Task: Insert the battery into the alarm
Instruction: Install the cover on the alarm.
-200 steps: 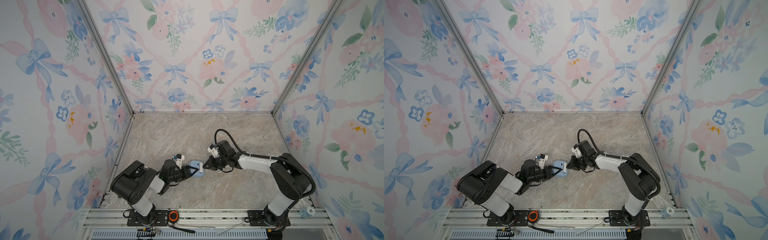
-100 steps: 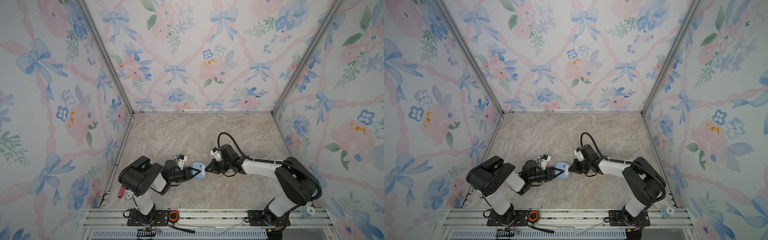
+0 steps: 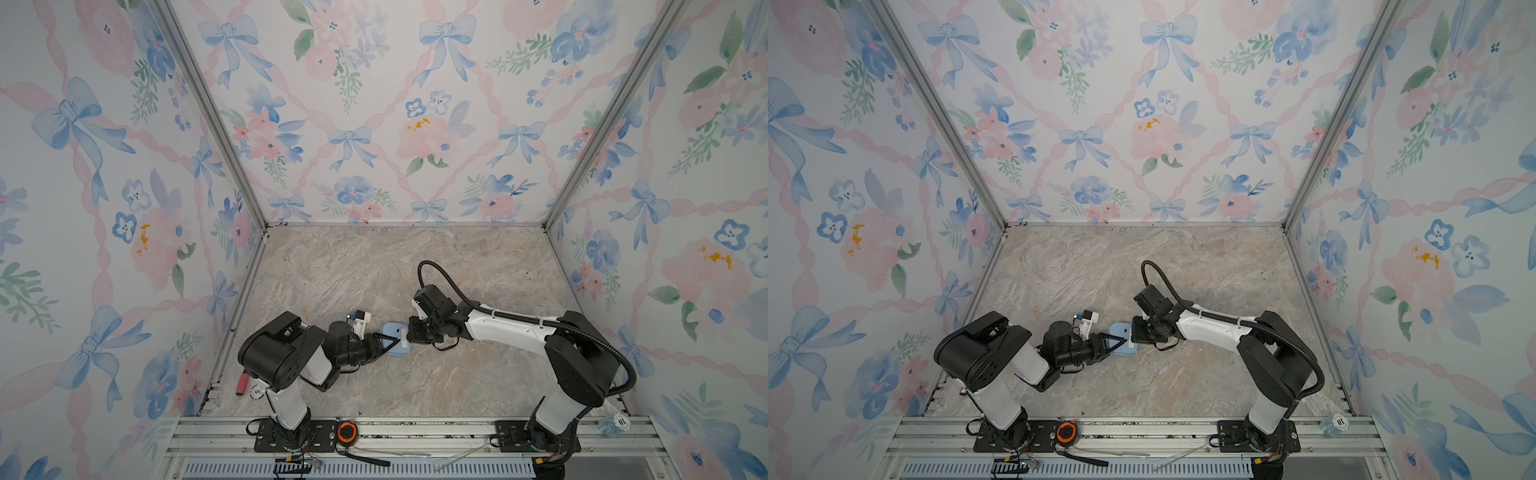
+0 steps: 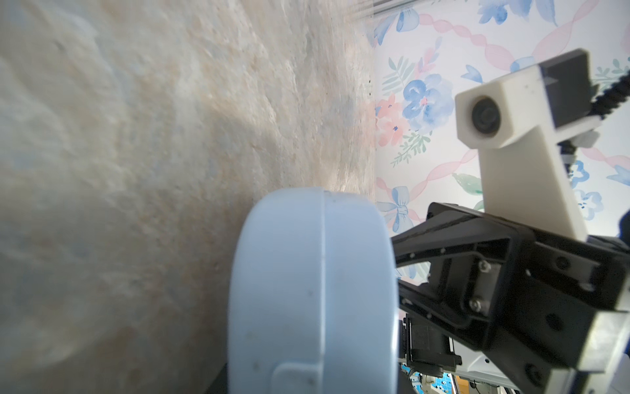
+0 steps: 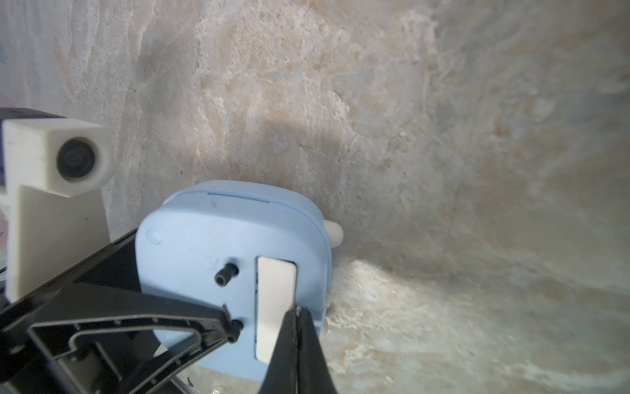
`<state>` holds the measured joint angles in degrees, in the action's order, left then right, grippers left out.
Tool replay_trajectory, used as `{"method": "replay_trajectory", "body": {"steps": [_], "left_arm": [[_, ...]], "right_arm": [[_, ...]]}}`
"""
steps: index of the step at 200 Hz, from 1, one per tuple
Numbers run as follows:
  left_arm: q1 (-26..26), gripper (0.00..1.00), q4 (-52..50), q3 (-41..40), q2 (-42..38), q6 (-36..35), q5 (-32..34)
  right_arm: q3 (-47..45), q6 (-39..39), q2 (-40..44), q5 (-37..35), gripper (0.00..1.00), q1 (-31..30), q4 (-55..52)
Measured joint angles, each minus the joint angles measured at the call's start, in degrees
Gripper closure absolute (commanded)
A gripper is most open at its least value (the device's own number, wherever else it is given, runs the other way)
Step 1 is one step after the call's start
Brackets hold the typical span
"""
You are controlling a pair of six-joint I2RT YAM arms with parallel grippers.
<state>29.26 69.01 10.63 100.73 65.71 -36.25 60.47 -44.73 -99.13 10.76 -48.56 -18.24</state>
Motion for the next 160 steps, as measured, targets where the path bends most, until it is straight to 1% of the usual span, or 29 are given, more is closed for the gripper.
{"method": "replay_trajectory", "body": {"steps": [23,41,61,94,111,136,160], "left_arm": [[0.55,1.0,0.11,-0.33,-0.57,1.03,1.6],[1.01,1.0,-0.39,-0.76,-1.57,1.51,3.02],[1.03,1.0,-1.73,-1.01,-2.69,1.46,3.65],[0.35,1.0,-2.89,-1.73,-3.82,1.42,3.26],[0.26,1.0,-2.89,-1.9,-3.93,1.42,3.13],[-0.02,1.0,-2.93,-1.9,-3.91,1.42,2.73],[-0.07,1.0,-2.95,-1.9,-3.91,1.4,2.62]], "right_arm": [[0.33,-0.02,0.13,-1.79,0.97,-0.39,-0.48],[-0.07,0.09,0.92,-1.99,0.89,-0.39,-0.02],[-0.42,0.72,1.22,-2.49,0.84,-0.35,0.02],[-1.79,1.49,1.84,-2.01,0.78,-0.26,1.05],[-2.12,1.62,2.03,-1.68,0.73,-0.26,1.29],[-3.04,1.55,2.56,-1.33,0.71,-0.26,1.57],[-3.63,1.42,3.91,-1.01,0.64,-0.24,1.75]]}}
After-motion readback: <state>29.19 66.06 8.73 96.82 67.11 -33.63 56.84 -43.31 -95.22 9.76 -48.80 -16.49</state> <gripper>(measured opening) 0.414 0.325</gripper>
